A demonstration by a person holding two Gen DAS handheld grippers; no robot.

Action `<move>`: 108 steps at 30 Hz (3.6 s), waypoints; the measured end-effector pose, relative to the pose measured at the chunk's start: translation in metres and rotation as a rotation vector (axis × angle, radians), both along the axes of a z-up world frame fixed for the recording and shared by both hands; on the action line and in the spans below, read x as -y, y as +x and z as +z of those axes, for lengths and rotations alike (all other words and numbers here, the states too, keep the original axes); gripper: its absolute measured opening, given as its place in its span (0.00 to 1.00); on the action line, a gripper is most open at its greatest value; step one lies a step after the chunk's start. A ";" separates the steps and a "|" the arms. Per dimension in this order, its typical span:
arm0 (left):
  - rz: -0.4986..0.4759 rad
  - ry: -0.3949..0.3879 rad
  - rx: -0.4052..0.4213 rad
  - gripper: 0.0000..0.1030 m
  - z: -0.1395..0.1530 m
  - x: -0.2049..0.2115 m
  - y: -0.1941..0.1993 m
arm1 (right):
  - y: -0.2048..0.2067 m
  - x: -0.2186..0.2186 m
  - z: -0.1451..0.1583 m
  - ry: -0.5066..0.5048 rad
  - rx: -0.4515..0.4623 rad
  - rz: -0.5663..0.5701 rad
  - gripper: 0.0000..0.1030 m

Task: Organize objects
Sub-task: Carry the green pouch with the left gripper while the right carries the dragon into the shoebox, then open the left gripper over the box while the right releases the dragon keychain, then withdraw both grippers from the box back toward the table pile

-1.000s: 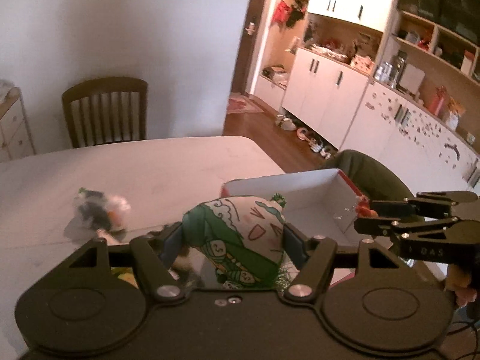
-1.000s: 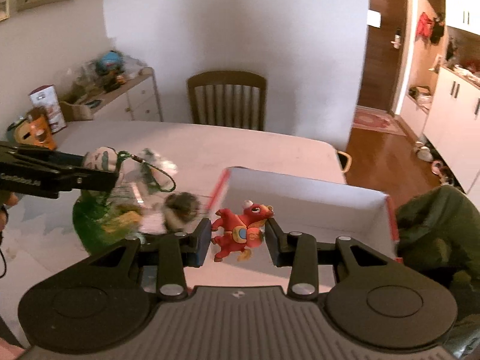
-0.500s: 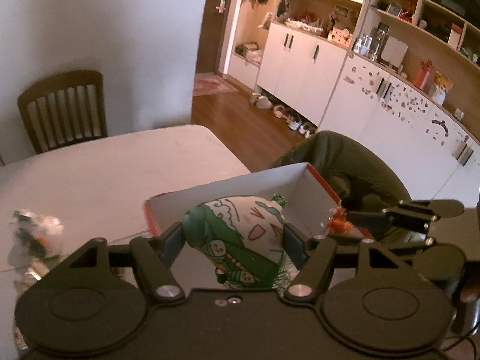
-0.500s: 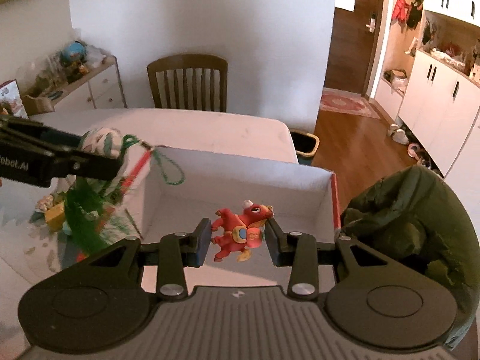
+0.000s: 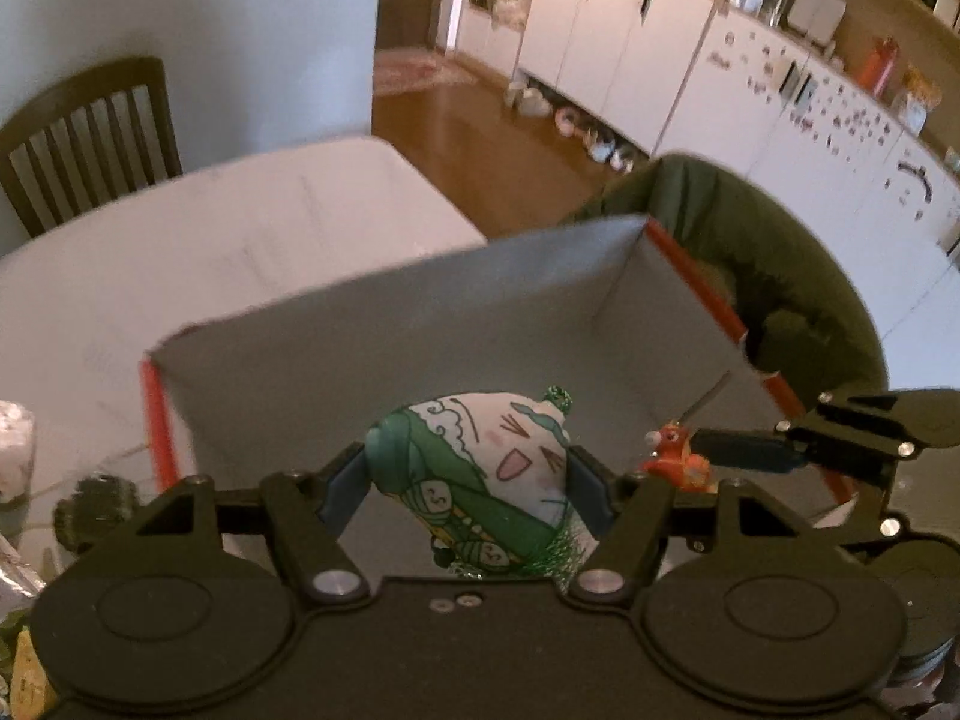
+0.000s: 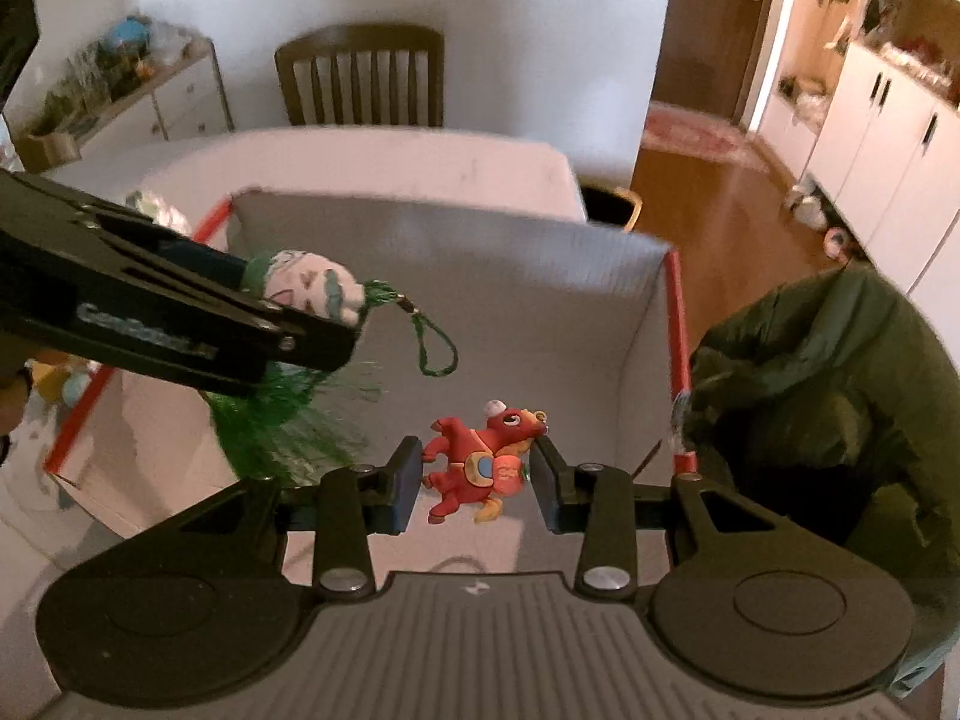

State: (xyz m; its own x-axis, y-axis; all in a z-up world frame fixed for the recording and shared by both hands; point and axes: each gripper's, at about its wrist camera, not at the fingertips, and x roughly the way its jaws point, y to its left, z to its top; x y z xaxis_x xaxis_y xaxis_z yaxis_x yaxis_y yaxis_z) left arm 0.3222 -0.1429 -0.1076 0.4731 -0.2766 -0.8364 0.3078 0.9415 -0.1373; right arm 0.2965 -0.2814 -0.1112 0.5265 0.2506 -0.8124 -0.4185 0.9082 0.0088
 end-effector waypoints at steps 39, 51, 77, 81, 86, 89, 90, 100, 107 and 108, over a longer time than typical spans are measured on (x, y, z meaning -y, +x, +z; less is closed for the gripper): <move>-0.023 0.043 -0.219 0.85 -0.037 -0.007 0.015 | 0.027 -0.006 -0.027 -0.062 -0.198 0.051 0.45; -0.005 -0.051 -0.081 0.86 0.014 -0.017 -0.023 | 0.000 -0.003 0.010 0.021 -0.108 0.037 0.51; 0.078 -0.121 0.203 0.99 0.092 -0.155 -0.138 | -0.110 -0.091 0.093 0.238 0.129 -0.010 0.64; 0.107 -0.102 0.226 0.99 0.094 -0.179 -0.152 | -0.122 -0.112 0.099 0.268 0.145 -0.007 0.69; 0.121 -0.079 0.239 0.99 0.092 -0.201 -0.165 | -0.135 -0.136 0.103 0.314 0.162 -0.006 0.76; 0.140 -0.081 0.237 0.99 0.089 -0.216 -0.172 | -0.142 -0.150 0.104 0.323 0.177 -0.013 0.77; 0.149 -0.081 0.239 0.99 0.088 -0.221 -0.174 | -0.144 -0.154 0.105 0.320 0.181 -0.016 0.77; 0.226 -0.090 0.247 1.00 0.080 -0.273 -0.179 | -0.157 -0.200 0.100 0.289 0.210 0.006 0.82; 0.265 -0.063 0.246 1.00 0.060 -0.302 -0.176 | -0.155 -0.230 0.085 0.242 0.194 0.003 0.82; 0.270 -0.053 0.247 1.00 0.056 -0.305 -0.175 | -0.154 -0.234 0.082 0.234 0.192 0.003 0.82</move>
